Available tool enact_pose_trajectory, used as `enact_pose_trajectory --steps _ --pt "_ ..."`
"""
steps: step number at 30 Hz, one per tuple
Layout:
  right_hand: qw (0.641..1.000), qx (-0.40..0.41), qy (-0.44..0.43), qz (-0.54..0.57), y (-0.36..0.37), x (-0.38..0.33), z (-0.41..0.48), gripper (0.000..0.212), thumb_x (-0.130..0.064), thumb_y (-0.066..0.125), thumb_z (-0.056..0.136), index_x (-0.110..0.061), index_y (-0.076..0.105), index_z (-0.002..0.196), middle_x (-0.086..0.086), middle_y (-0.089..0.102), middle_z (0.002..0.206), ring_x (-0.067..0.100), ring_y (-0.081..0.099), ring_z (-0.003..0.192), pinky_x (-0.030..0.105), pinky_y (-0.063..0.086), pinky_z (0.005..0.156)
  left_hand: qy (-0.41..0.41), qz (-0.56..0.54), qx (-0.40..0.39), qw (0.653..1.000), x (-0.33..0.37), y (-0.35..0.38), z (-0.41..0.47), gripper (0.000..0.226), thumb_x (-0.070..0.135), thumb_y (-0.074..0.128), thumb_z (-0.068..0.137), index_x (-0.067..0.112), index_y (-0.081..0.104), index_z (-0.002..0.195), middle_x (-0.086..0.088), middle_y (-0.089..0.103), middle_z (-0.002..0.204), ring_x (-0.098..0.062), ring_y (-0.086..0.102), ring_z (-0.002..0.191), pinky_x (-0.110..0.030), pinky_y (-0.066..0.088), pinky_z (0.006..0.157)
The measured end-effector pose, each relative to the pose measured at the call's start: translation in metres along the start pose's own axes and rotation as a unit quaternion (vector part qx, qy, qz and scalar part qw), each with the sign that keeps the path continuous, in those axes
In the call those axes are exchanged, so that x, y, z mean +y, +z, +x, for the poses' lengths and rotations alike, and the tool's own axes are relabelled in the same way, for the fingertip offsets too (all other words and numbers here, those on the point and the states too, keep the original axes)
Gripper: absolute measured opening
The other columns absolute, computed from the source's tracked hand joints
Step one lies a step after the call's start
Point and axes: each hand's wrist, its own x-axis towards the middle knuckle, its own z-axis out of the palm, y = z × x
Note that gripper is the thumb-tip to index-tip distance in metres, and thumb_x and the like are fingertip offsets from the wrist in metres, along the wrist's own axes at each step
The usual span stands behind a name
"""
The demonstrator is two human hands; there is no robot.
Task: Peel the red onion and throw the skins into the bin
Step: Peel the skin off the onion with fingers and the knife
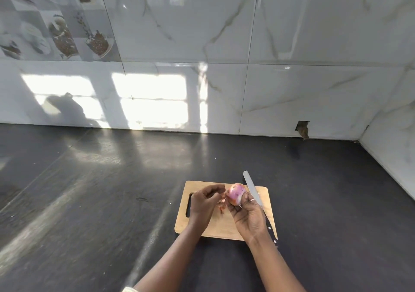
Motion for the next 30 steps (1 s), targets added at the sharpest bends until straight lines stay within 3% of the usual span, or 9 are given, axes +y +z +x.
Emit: enact_pose_trajectory --steps 6,8,10,15,18,20,23,28,30 --pt "1.000 0.006 0.000 -0.013 -0.0022 0.0018 0.0022 0.074 -0.009 0.091 0.034 0.001 0.060 0.101 0.022 0.067 0.094 0.028 0.071 0.072 0.034 0.060 0.062 0.014 0.044 -0.022 0.999 -0.0012 -0.0047 -0.0005 0.006 0.018 0.070 0.077 0.016 0.071 0.071 0.003 0.069 0.067 -0.007 0.061 0.064 -0.025 0.049 0.066" --pt "1.000 0.002 -0.003 -0.016 -0.0015 0.0023 0.0025 0.079 -0.012 0.093 0.037 0.003 0.059 0.107 0.020 0.070 0.089 0.028 0.071 0.071 0.033 0.059 0.061 0.011 0.068 -0.035 0.997 -0.0008 -0.0046 0.0002 0.011 0.027 0.072 0.071 0.017 0.067 0.068 0.006 0.065 0.063 -0.006 0.057 0.060 -0.023 0.046 0.063" --pt "1.000 0.007 0.003 -0.023 0.0022 0.0010 -0.0010 0.062 -0.006 0.082 0.058 0.004 0.055 0.114 0.017 0.072 0.083 0.026 0.071 0.069 0.032 0.059 0.058 0.008 0.086 -0.043 0.995 0.0001 -0.0040 0.0001 0.016 0.034 0.066 0.068 0.018 0.065 0.067 0.008 0.062 0.061 -0.004 0.055 0.058 -0.023 0.044 0.062" --pt "1.000 0.017 -0.004 -0.025 0.0005 0.0015 0.0008 0.026 -0.009 0.070 0.080 0.002 0.061 0.103 0.020 0.067 0.092 0.024 0.071 0.071 0.031 0.059 0.060 0.043 0.144 -0.062 0.987 0.0026 -0.0041 -0.0008 0.014 0.020 0.062 0.078 0.008 0.063 0.071 0.007 0.057 0.061 -0.002 0.046 0.057 -0.020 0.038 0.060" --pt "0.999 0.013 0.000 -0.049 0.0019 0.0020 0.0015 0.052 -0.021 0.090 0.056 -0.001 0.066 0.097 0.017 0.070 0.086 0.023 0.070 0.070 0.030 0.058 0.060 0.053 0.171 -0.059 0.982 0.0076 -0.0034 -0.0016 0.013 0.011 0.059 0.080 0.006 0.060 0.068 0.010 0.050 0.052 0.002 0.042 0.050 -0.012 0.033 0.053" --pt "0.999 0.007 -0.005 -0.044 -0.0005 0.0008 0.0006 0.012 0.000 0.067 0.081 0.000 0.064 0.093 0.018 0.068 0.086 0.023 0.070 0.068 0.030 0.059 0.059 0.057 0.178 -0.054 0.981 0.0084 -0.0026 -0.0013 0.014 0.010 0.059 0.079 0.006 0.059 0.065 0.012 0.048 0.047 0.002 0.041 0.049 -0.013 0.033 0.052" --pt "0.999 0.023 0.007 -0.033 -0.0027 0.0026 0.0025 0.031 0.013 0.032 0.094 0.000 0.060 0.092 0.015 0.069 0.079 0.022 0.070 0.065 0.029 0.059 0.058 0.056 0.187 -0.052 0.979 0.0085 -0.0020 -0.0018 0.021 0.009 0.060 0.077 0.015 0.052 0.059 0.014 0.045 0.044 0.001 0.039 0.047 -0.013 0.032 0.051" --pt "0.999 0.028 0.019 -0.020 0.0002 0.0032 -0.0002 0.029 0.010 0.033 0.097 -0.001 0.059 0.091 0.012 0.070 0.071 0.020 0.069 0.063 0.028 0.058 0.059 0.069 0.219 -0.056 0.972 0.0067 -0.0018 -0.0014 0.029 0.011 0.063 0.073 0.018 0.042 0.054 0.009 0.037 0.046 -0.002 0.034 0.046 -0.014 0.029 0.049" --pt "1.000 0.024 0.014 -0.013 -0.0001 0.0044 -0.0009 0.015 0.009 0.049 0.091 0.000 0.061 0.091 0.015 0.071 0.075 0.023 0.070 0.065 0.030 0.059 0.058 0.065 0.229 -0.050 0.970 0.0025 -0.0030 0.0009 0.026 0.013 0.065 0.071 0.018 0.045 0.054 0.009 0.038 0.049 -0.003 0.034 0.047 -0.015 0.029 0.049"
